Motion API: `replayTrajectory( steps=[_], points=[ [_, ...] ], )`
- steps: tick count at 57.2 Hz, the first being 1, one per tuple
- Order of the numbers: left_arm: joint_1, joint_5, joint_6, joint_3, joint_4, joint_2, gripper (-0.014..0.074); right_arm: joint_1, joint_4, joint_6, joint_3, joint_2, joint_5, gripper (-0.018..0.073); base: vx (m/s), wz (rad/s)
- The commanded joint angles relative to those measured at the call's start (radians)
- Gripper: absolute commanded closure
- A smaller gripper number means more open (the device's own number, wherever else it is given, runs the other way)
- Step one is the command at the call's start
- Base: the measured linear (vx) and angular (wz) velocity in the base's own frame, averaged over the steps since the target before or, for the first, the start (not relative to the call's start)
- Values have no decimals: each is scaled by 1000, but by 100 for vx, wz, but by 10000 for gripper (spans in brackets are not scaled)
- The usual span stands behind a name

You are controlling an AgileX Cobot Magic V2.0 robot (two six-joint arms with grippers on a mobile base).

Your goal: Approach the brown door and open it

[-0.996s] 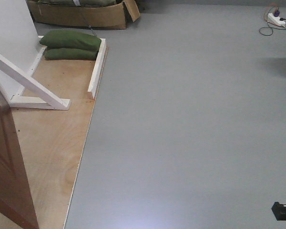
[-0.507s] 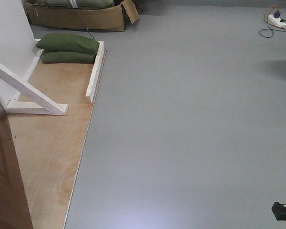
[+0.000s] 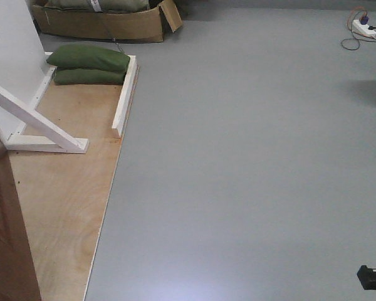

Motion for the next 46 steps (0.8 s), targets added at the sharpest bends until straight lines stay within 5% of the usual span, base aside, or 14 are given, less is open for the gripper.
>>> replayTrajectory(
  steps=[1,16,25,46],
  points=[
    [1,-82,-2,-17,0,-13,600,-3,-7,-6,5,-14,-80,559,0,0],
    [1,-35,-9,-55,1,-13,600,-3,-7,-6,5,-14,-80,559,0,0],
    [1,80,-10,-281,1,39,600,-3,-7,-6,5,-14,-80,559,0,0],
    [77,75,-12,-905,-7,477,600,-3,-7,-6,5,-14,-80,559,0,0]
  ],
)
